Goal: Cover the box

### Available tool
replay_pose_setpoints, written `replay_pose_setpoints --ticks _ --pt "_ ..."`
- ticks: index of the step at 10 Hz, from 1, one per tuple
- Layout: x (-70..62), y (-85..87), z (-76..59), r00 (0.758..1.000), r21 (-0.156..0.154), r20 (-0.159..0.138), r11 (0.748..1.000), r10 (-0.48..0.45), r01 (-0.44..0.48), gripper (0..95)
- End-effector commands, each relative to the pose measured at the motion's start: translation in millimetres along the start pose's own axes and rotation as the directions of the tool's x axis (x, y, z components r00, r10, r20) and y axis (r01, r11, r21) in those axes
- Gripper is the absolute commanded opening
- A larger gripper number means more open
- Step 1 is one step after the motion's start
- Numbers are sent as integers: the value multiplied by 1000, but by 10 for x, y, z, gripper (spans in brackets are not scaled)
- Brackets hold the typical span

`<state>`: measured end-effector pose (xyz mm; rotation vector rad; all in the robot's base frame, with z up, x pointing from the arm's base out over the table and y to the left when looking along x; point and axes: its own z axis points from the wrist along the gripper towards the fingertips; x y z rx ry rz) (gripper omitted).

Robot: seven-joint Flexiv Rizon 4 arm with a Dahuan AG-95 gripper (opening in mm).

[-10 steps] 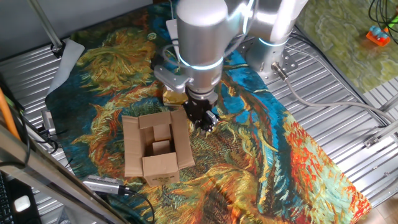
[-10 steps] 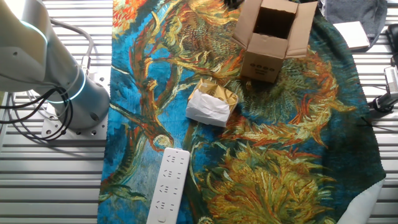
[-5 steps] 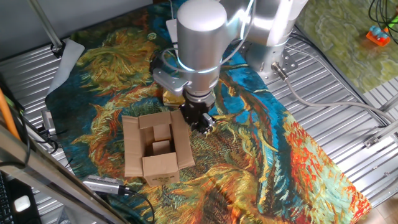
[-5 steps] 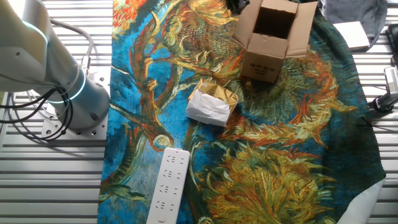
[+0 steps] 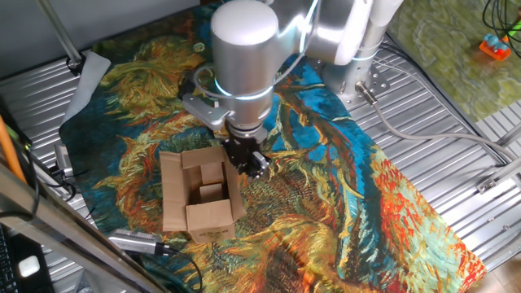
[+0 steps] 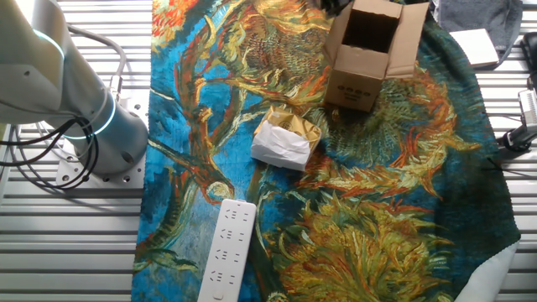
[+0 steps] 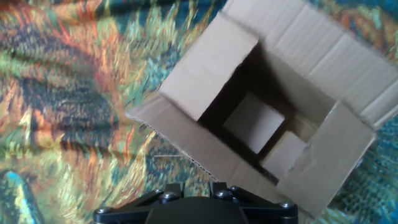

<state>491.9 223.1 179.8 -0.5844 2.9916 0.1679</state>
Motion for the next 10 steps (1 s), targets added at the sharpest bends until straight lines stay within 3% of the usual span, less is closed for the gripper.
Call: replay_pose_setpoints --ticks 1,5,10 --pt "-38 -66 16 1000 -3 -2 1000 -4 4 190" --pt "-128 -273 121 1000 -8 2 1000 -12 12 190" --pt "-209 -327 165 1000 -23 -9 1000 16 -16 190"
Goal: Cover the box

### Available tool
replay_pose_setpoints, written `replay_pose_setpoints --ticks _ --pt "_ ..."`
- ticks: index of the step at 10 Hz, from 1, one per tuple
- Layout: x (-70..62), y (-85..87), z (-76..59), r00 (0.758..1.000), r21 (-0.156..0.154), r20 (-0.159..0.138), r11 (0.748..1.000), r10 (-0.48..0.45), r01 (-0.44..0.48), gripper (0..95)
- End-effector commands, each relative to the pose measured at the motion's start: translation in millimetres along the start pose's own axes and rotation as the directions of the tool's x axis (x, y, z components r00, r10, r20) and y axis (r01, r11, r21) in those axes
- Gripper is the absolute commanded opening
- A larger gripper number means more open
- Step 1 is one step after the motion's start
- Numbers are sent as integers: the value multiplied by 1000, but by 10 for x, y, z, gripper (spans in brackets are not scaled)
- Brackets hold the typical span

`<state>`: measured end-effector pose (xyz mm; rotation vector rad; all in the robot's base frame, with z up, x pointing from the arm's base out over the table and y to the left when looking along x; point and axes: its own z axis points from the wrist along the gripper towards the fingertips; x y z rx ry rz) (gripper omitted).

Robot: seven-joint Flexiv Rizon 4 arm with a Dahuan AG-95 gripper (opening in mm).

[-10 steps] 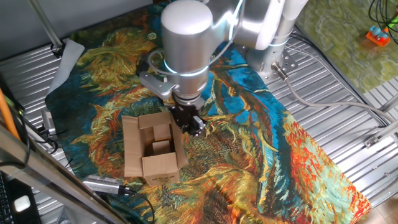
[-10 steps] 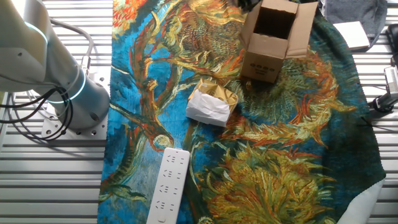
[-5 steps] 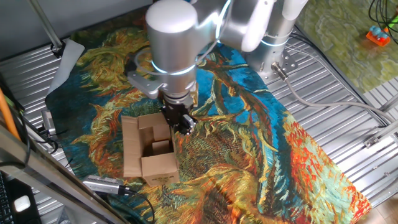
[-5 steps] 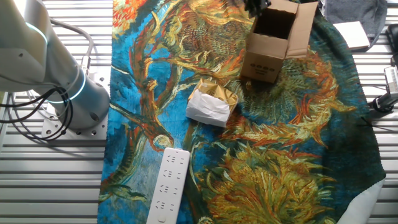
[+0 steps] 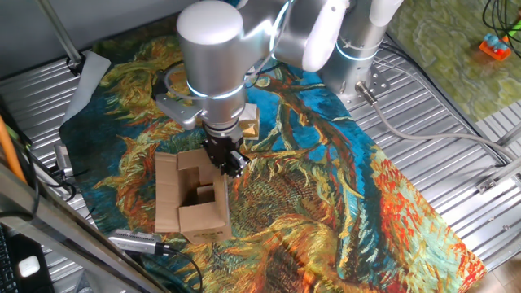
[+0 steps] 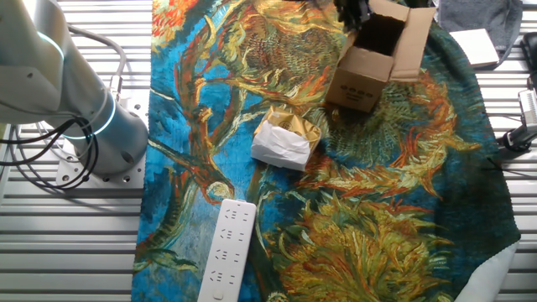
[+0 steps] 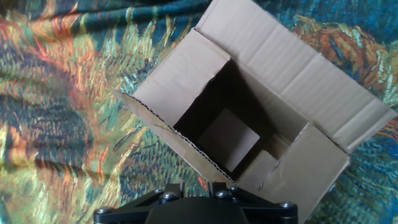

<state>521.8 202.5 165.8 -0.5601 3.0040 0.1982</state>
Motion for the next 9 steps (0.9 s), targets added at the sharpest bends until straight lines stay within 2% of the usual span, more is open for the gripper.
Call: replay_pose_setpoints --ticks 1,3,8,9 --pt "-25 -26 83 1000 -5 -3 1000 -6 6 190" --pt "-32 -49 172 1000 -8 -5 1000 -10 10 190" --pt "-135 -94 46 1000 -10 -23 1000 -15 15 190" --pt "-193 -123 44 1000 -5 -28 1000 -13 12 0"
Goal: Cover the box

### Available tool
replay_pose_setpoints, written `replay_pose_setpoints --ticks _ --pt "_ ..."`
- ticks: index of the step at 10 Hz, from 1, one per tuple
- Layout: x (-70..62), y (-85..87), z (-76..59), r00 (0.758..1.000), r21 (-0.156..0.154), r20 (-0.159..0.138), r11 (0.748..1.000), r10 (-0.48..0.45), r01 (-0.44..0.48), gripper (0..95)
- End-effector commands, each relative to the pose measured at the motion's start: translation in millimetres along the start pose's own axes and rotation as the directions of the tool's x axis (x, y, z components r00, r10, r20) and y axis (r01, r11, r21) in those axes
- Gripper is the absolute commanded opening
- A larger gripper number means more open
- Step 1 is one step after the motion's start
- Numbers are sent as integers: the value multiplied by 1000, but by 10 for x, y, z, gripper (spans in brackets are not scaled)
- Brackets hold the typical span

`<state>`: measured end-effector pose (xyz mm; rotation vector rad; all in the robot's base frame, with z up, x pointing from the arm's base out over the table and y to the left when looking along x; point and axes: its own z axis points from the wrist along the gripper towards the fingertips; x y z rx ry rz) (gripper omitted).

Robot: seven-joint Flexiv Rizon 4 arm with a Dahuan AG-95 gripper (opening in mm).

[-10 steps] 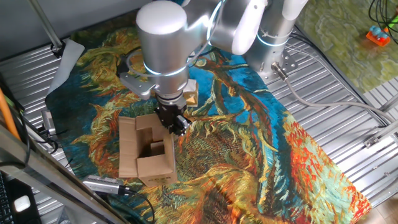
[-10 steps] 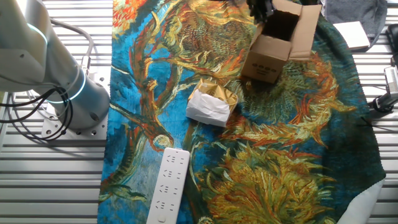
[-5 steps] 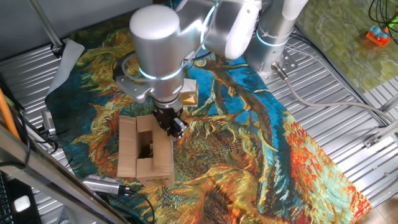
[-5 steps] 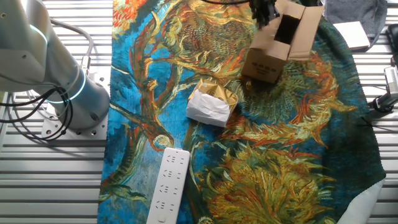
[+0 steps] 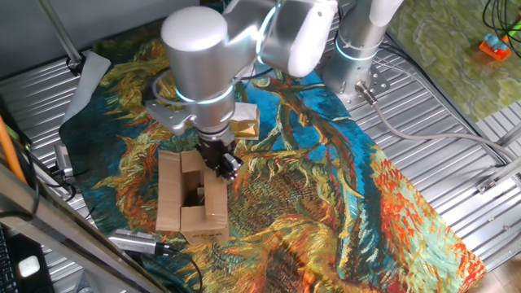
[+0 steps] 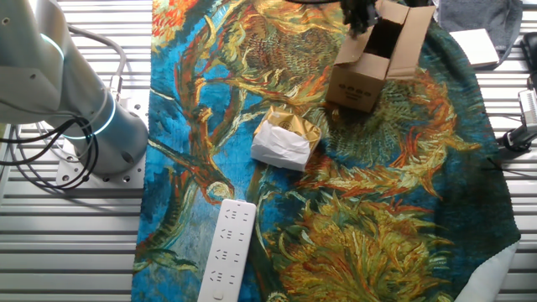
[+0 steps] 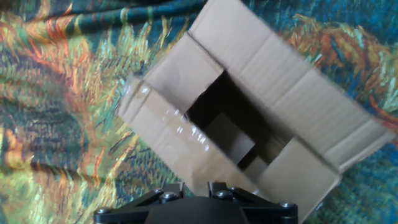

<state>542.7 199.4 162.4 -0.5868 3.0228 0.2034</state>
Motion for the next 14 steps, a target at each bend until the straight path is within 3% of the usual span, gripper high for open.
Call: replay_pose_setpoints --ticks 1,4,7,8,11,14 --pt "-66 -36 26 1000 4 -6 1000 2 -2 0" --pt "-151 -115 100 1000 13 -5 1000 4 -4 0" --pt "-149 -138 173 1000 17 3 1000 0 0 0" --pt "-141 -140 187 1000 16 3 1000 -11 11 190" --pt "-73 -115 288 1000 17 9 1000 -22 22 190" --pt "-86 -74 354 999 17 12 999 -33 33 190"
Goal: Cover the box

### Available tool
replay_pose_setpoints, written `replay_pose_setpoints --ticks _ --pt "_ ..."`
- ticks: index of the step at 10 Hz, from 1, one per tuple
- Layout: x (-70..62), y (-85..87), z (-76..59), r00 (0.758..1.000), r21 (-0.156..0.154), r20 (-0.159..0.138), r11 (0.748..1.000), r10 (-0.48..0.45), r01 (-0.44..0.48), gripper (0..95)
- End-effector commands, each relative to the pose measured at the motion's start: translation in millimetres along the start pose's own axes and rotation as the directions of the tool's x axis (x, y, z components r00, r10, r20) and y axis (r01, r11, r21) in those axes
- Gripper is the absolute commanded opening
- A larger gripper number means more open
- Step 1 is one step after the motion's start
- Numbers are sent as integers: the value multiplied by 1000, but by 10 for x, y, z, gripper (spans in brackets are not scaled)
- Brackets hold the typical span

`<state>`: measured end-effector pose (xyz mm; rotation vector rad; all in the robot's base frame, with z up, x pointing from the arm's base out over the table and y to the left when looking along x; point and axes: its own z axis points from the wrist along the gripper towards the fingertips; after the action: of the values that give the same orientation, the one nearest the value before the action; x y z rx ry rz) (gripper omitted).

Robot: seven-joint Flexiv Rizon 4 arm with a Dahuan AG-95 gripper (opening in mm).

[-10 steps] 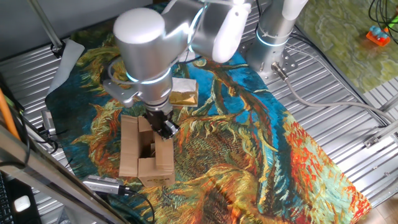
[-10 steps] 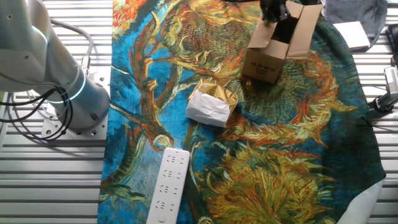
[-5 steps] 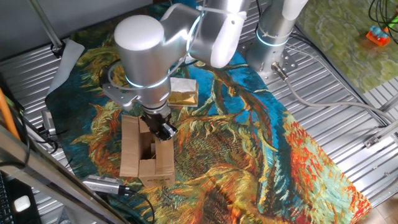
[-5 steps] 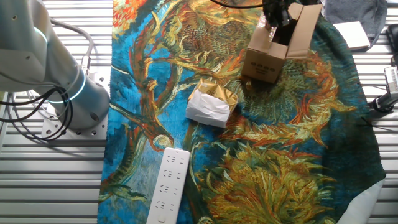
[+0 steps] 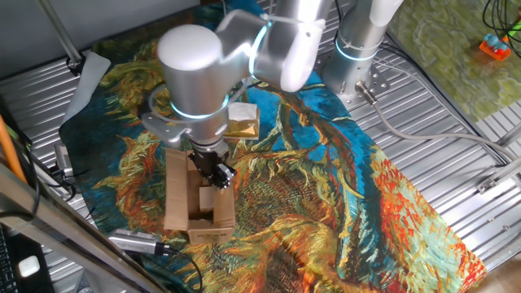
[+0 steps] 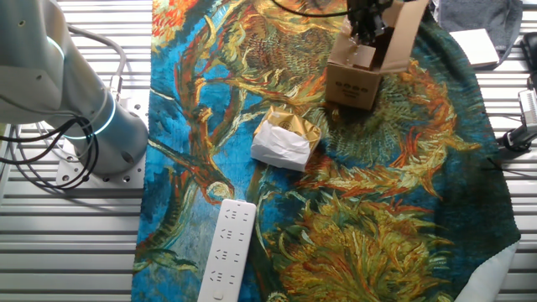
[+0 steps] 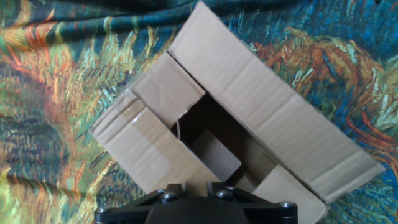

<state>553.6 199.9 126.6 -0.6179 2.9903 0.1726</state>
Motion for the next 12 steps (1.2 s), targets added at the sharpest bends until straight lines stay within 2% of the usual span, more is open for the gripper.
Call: replay_pose_setpoints --ticks 1,3,8,10,12 --pt "-12 5 -2 1000 -7 -9 1000 -15 15 190" --pt "-12 5 -1 999 5 -14 999 -31 31 190" --pt "-20 12 12 999 0 -8 999 -52 52 190" --pt "-24 16 -28 998 1 -9 998 -58 58 190" --pt "-27 20 -131 997 2 -9 997 -71 71 190"
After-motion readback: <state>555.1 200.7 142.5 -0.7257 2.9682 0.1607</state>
